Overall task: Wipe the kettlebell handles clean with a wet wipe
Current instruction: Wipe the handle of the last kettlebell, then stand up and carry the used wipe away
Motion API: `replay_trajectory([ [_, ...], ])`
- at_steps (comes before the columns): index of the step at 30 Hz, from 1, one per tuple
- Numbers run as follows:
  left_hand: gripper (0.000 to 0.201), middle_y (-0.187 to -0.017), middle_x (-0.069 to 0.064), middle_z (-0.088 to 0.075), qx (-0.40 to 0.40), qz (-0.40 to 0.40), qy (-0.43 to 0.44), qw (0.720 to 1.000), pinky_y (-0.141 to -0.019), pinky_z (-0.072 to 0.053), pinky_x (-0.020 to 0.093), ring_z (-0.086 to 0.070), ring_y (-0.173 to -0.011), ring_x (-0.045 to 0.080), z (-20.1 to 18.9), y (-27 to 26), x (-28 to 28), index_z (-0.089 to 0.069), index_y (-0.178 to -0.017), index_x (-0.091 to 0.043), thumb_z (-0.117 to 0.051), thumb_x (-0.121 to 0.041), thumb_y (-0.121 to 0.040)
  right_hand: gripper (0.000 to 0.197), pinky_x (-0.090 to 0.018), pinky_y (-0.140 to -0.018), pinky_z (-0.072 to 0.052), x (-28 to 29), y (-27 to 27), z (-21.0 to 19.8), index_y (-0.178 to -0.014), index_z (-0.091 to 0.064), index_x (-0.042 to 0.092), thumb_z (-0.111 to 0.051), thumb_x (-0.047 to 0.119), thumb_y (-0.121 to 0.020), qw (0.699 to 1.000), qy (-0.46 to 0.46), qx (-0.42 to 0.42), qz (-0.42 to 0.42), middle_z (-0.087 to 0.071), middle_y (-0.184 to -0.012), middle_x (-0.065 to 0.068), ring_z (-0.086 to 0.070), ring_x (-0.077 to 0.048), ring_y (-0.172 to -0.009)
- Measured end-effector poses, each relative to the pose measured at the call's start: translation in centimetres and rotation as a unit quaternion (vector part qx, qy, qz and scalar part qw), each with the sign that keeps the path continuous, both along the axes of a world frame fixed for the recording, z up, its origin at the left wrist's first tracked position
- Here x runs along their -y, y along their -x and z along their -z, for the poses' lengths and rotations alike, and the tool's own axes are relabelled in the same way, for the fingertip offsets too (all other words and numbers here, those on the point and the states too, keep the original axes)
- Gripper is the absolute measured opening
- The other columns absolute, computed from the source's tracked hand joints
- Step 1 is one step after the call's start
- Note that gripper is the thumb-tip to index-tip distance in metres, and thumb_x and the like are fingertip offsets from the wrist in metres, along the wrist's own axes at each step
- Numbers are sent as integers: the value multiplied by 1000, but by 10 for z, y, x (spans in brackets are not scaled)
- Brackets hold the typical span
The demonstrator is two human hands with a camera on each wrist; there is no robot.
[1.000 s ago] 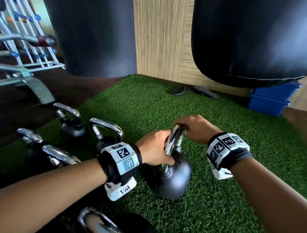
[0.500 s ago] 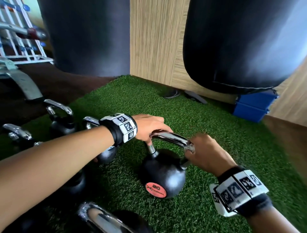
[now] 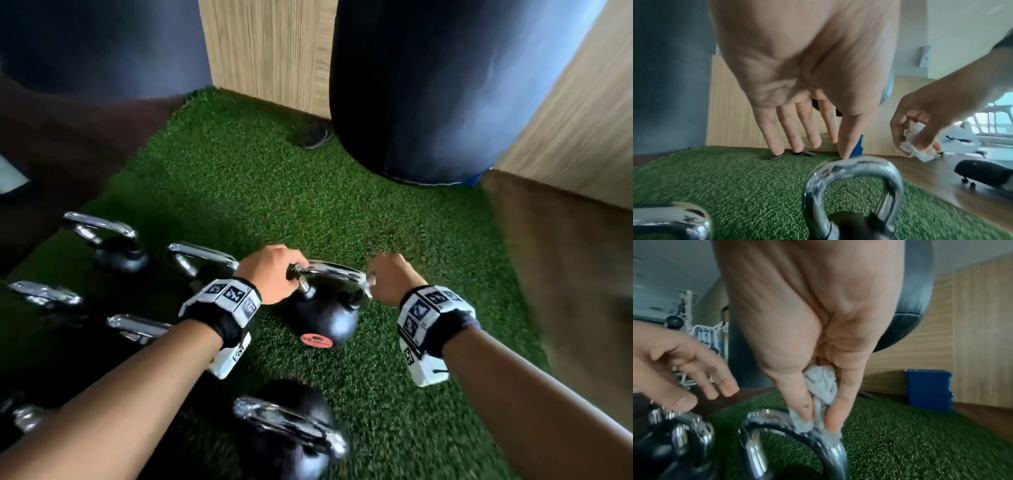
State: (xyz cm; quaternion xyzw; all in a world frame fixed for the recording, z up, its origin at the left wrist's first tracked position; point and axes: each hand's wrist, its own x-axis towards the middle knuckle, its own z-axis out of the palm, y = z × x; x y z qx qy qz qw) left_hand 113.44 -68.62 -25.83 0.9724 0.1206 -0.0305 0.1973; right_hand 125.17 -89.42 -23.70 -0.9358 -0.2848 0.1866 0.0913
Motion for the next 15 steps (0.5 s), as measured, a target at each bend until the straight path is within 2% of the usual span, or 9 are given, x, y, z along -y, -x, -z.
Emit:
replay_trajectory([
  [3, 37, -126, -3, -67, -8, -56, 42, 997, -94, -53, 34, -65, -112, 20, -60, 17, 7, -68, -124, -34, -73, -22, -89, 16, -6, -51, -39, 6, 8, -62, -103, -71, 2, -62, 0, -90, 998, -29, -45, 13, -73, -103, -12, -65, -16, -81],
  [5, 35, -123, -2, -67, -12, -89, 68, 994, -93, -54, 38, -65, -112, 22, -111, 22, 20, -69, -123, -32, -73, -21, -89, 15, -2, -46, -33, 12, 11, -115, -102, -73, 3, -63, 3, -91, 996, -49, -65, 24, -74, -102, -10, -62, -13, -78],
  [7, 35, -122, -1, -67, -13, -111, 92, 989, -92, -55, 39, -65, -111, 22, -169, 23, 36, -69, -123, -31, -72, -19, -90, 15, -2, -48, -31, 19, 13, -176, -102, -75, 4, -66, 8, -91, 993, -70, -81, 40, -74, -103, -10, -60, -12, -79],
  [9, 36, -124, -2, -68, -19, -131, 114, 985, -92, -56, 40, -66, -111, 20, -232, 23, 52, -69, -124, -31, -72, -19, -90, 15, -2, -45, -34, 29, 11, -239, -101, -75, 4, -69, 13, -92, 989, -100, -100, 51, -74, -102, -10, -60, -9, -75],
  [12, 35, -125, -6, -69, -17, -148, 158, 976, -94, -56, 38, -66, -112, 16, -324, 18, 76, -69, -124, -31, -72, -20, -91, 13, -3, -48, -38, 45, 6, -333, -99, -76, 4, -71, 12, -90, 986, -103, -122, 52, -75, -104, -10, -61, -9, -76],
  [15, 32, -124, -9, -71, -13, -158, 184, 970, -95, -56, 36, -66, -112, 13, -404, 10, 96, -68, -123, -33, -71, -23, -92, 11, -17, -58, -48, 58, 0, -416, -95, -78, 6, -73, 12, -88, 983, -125, -104, 85, -76, -99, -10, -62, -13, -71],
])
